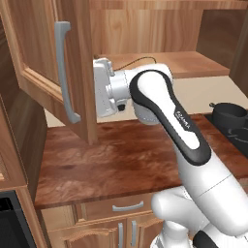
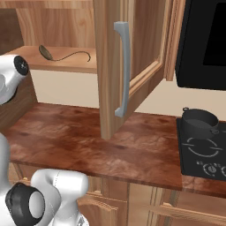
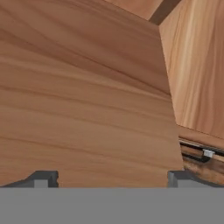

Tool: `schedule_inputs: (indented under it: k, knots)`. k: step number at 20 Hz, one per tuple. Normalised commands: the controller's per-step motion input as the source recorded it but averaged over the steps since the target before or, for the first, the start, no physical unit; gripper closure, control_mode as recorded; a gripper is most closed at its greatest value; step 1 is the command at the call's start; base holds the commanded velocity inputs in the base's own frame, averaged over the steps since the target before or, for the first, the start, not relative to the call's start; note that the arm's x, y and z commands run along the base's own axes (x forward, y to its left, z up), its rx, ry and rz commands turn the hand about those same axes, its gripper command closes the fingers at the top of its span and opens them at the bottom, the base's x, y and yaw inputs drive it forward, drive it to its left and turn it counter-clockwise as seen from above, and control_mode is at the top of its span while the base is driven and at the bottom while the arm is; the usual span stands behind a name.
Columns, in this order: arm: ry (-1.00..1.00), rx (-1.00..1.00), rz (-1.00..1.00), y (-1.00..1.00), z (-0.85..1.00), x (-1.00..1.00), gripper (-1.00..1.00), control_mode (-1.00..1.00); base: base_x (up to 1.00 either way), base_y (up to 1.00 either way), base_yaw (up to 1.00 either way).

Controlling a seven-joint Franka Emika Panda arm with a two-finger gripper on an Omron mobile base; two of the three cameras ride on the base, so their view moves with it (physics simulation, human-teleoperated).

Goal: Open the cabinet and move the ladle to the pot. Then close the cabinet.

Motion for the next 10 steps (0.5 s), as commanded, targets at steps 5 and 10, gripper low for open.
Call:
schedule_inputs:
  k: [5, 10]
  knots:
    - [-0.01, 0.0, 0.05, 0.19, 0.1, -0.04, -1.0, -1.0, 0.0, 0.0, 0.0]
    - [-0.16, -0.11, -0.03, -0.25, 0.13, 0.0, -1.0, -1.0, 0.0, 0.0, 0.0]
